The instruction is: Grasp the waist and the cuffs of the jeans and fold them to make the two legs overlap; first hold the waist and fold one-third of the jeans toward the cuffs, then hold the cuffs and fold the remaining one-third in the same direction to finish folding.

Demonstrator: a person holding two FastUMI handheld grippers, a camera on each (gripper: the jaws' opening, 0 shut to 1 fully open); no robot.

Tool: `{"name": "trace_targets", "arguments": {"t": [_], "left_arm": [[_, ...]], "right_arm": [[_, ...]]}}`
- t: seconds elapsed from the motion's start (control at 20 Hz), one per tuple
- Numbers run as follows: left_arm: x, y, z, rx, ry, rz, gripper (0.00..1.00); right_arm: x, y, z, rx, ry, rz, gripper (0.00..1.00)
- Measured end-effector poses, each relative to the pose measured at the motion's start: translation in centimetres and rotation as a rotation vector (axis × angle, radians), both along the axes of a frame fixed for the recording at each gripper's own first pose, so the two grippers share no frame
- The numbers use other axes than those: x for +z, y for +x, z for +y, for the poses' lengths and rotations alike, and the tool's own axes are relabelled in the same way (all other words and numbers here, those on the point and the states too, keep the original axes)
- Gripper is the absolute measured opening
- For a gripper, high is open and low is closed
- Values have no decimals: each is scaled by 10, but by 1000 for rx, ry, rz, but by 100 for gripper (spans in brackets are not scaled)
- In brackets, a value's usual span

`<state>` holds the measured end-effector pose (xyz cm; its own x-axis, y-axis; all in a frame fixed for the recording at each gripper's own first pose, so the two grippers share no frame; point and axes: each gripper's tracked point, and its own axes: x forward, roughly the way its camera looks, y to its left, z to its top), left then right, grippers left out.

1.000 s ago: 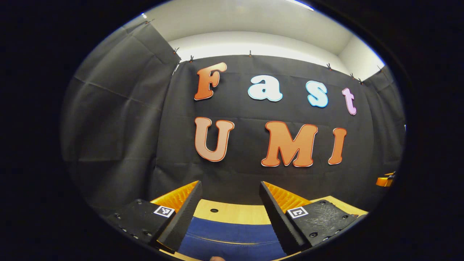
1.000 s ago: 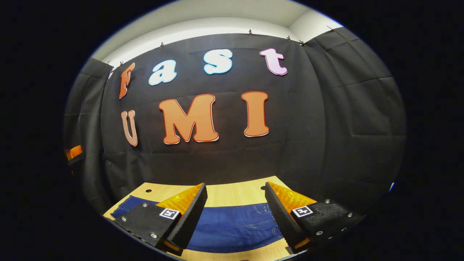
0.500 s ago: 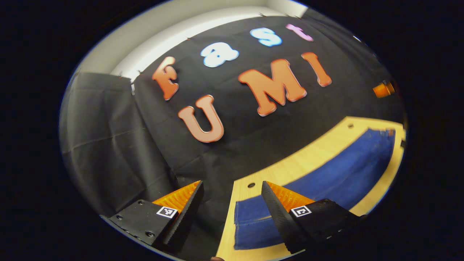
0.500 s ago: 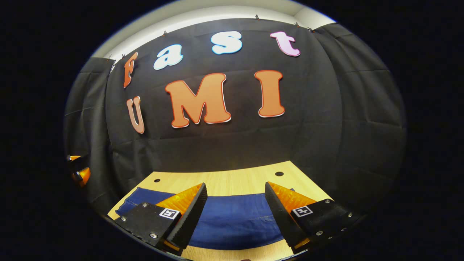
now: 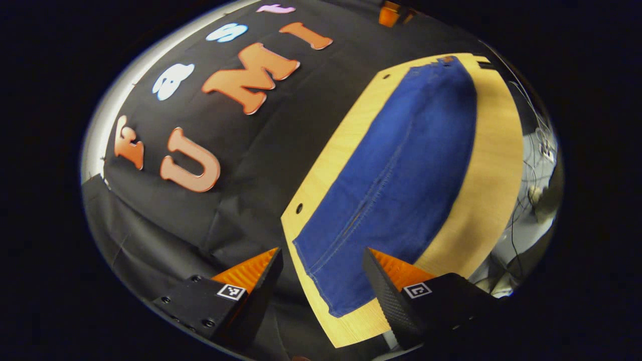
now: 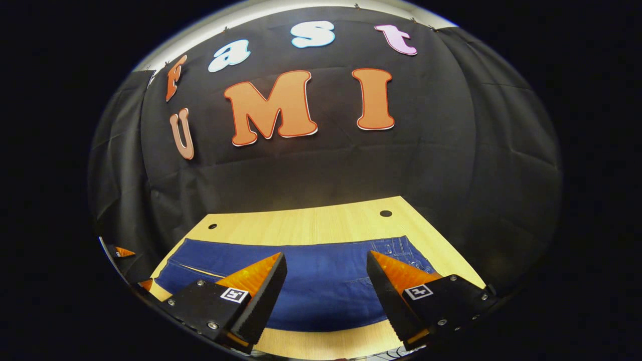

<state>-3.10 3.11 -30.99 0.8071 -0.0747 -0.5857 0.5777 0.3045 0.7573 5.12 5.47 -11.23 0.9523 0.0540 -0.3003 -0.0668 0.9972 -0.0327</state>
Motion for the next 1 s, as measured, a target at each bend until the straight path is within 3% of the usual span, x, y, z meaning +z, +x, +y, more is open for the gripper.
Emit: {"name": "trace_targets", "arguments": {"t": [0.25,0.8,1.0], "left_arm": [[-53,-10,25,-99,175,72,98],[-130,-16,51,-163,300,250,98],[-141,-11,48,-182,339,285,98]], "right_arm": [[-13,-11,-16,-19,-34,35,97],[-34,-31,-39,-87,10,121,97],[-39,-31,-38,-91,84,158,97]]}}
